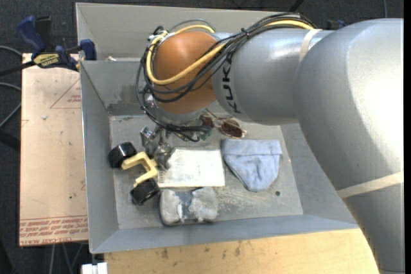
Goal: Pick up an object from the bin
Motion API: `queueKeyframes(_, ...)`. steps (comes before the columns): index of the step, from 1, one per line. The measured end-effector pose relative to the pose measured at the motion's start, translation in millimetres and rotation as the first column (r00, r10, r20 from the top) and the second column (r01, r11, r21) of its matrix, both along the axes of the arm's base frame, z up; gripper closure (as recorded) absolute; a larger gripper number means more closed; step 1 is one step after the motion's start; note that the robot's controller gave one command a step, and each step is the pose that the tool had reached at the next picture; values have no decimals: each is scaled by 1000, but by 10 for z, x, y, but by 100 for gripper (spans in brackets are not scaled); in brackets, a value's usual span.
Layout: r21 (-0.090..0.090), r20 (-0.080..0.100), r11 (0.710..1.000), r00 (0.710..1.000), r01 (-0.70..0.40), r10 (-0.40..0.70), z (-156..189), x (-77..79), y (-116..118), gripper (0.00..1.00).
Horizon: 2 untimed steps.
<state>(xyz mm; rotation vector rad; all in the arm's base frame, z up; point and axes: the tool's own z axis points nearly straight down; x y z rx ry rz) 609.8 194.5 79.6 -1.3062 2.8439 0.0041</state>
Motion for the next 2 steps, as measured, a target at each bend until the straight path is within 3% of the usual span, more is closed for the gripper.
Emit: queueKeyframes(2,-5,-12,1000,1000,0,0,302,-32,-10,100)
